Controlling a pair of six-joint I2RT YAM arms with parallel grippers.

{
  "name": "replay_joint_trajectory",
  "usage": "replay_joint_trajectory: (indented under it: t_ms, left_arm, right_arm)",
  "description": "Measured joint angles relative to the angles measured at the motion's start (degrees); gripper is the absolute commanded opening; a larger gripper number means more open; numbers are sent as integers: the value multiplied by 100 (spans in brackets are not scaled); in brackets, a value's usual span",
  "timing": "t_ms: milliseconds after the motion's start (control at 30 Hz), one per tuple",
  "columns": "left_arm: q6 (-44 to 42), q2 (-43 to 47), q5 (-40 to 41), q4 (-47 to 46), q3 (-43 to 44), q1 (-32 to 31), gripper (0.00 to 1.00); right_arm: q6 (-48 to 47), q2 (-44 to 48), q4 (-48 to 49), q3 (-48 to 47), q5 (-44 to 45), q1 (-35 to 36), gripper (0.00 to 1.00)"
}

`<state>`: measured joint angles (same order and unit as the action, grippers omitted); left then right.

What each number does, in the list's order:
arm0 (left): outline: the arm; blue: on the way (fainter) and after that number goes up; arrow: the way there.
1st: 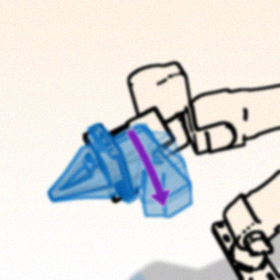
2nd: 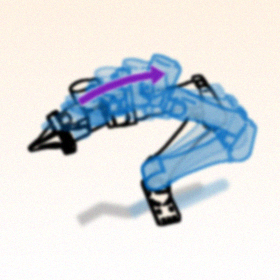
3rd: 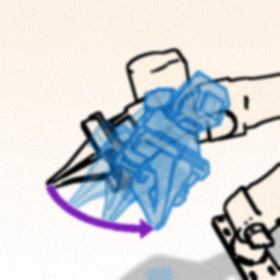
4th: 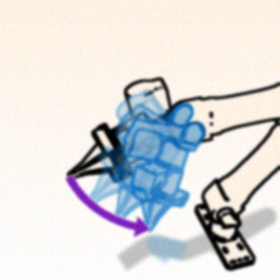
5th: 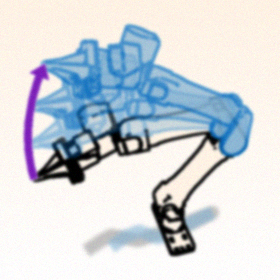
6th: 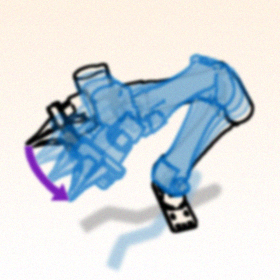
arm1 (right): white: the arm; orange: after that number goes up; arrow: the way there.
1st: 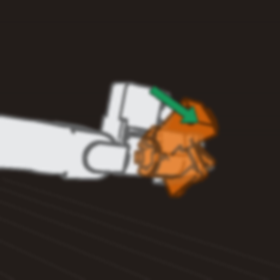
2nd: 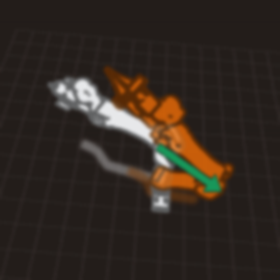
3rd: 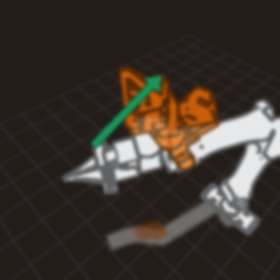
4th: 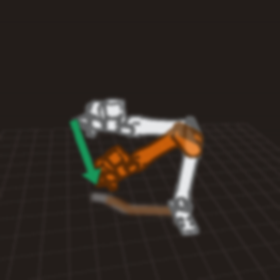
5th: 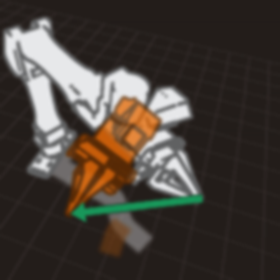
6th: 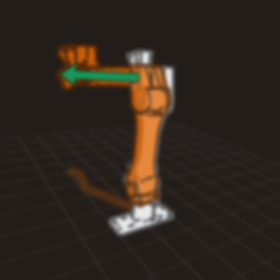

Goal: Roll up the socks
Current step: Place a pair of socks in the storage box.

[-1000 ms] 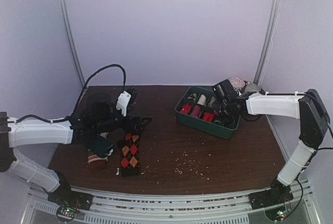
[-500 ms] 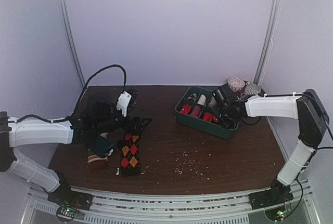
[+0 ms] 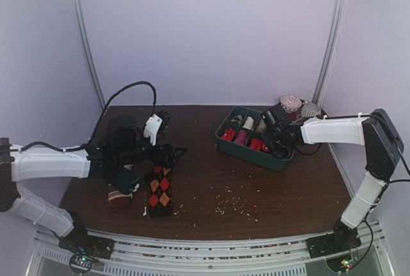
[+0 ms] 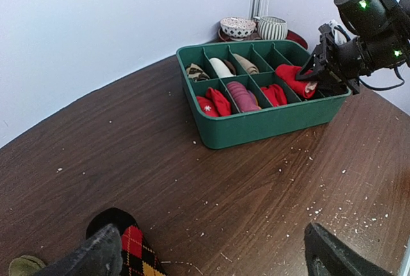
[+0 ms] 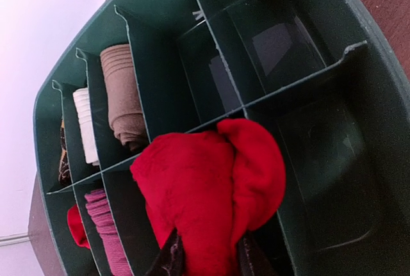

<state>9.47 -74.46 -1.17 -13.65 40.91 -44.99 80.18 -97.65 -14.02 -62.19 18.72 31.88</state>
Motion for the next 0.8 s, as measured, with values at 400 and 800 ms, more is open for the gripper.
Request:
replay_joint_trajectory:
  t_ms: [400,800]
  left_arm:
    - [-55,0,-31,4,-2,0,98]
    - [-107,0,-83,127,-2,0,98]
  right_arm:
    - [284,127,-39,66,-299,-81,0]
    - [896,-203,-44,-50,-728,-286,0]
